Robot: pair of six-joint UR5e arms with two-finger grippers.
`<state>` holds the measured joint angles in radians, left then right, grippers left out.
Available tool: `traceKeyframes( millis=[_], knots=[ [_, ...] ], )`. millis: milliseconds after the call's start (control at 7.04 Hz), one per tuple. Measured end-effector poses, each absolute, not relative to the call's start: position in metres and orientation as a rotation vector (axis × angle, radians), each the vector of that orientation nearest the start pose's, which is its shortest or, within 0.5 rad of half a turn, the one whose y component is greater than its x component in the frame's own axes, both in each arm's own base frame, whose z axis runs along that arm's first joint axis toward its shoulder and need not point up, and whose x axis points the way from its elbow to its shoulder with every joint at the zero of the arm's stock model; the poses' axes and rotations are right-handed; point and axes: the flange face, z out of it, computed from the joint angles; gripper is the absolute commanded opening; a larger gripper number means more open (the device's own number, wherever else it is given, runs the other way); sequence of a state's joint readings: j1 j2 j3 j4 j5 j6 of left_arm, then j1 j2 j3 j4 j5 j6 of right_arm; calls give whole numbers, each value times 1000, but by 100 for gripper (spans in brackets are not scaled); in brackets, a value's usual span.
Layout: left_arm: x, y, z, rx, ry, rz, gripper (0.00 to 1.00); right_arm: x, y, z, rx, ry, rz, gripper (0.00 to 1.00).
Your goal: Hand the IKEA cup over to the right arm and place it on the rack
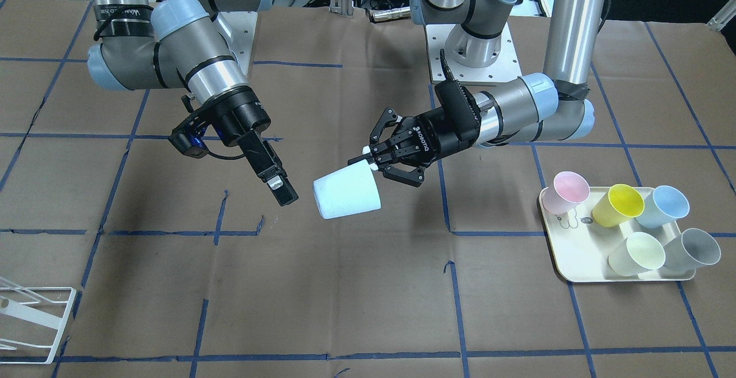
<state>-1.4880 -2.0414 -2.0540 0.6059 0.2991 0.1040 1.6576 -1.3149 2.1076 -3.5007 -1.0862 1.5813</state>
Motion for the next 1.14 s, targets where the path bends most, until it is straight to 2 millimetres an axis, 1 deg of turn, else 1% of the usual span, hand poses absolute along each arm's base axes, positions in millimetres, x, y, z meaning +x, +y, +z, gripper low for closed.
traceKeyframes(
  millis=[142, 284, 568, 852, 1137],
  knots=[
    [-188, -498, 306, -862, -1626, 1254, 0, 226, -484, 354, 1077, 1620, -504, 99],
    [-188, -498, 308, -862, -1626, 1255, 0, 232, -481, 357, 1056, 1608, -521, 99],
    [-188, -497, 309, -861, -1625, 1254, 0, 238, -479, 353, 1047, 1604, -534, 98],
    [-188, -497, 309, -860, -1623, 1252, 0, 238, -478, 350, 1052, 1598, -556, 97],
    [-188, -497, 310, -857, -1624, 1250, 1, 245, -473, 346, 1067, 1596, -546, 97]
  ],
)
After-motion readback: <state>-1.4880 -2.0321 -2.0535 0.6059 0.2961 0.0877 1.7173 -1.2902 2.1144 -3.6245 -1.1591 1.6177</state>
